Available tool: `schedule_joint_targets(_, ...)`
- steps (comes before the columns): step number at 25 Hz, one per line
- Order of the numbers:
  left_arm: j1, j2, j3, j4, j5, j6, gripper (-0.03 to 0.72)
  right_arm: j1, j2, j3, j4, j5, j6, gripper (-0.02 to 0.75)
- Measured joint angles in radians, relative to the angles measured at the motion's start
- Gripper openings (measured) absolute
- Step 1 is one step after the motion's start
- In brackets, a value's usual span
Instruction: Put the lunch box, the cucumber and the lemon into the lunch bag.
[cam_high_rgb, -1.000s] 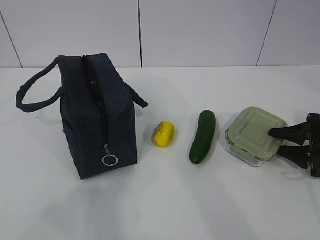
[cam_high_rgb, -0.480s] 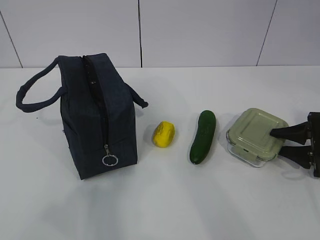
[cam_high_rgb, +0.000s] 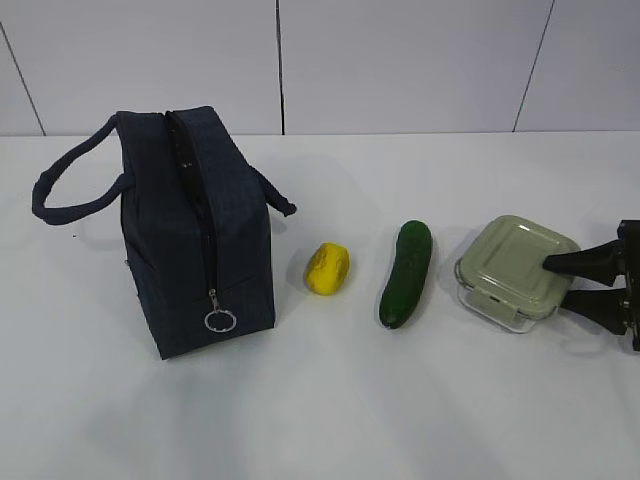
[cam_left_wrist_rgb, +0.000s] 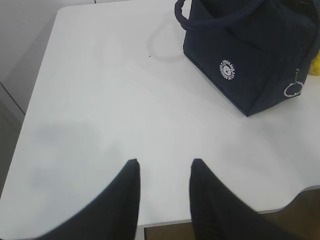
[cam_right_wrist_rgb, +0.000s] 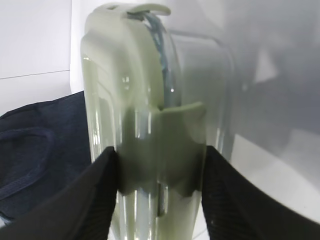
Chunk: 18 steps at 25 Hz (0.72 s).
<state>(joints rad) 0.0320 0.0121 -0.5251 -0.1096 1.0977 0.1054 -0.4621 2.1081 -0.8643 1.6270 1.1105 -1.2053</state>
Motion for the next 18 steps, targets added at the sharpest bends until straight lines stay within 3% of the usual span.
schedule_joint_targets(18, 0.0, 0.0, 0.0, 0.002, 0.0, 0.0, 0.24, 0.002, -0.058, 0.002, -0.024, -0.012, 0.069, 0.373)
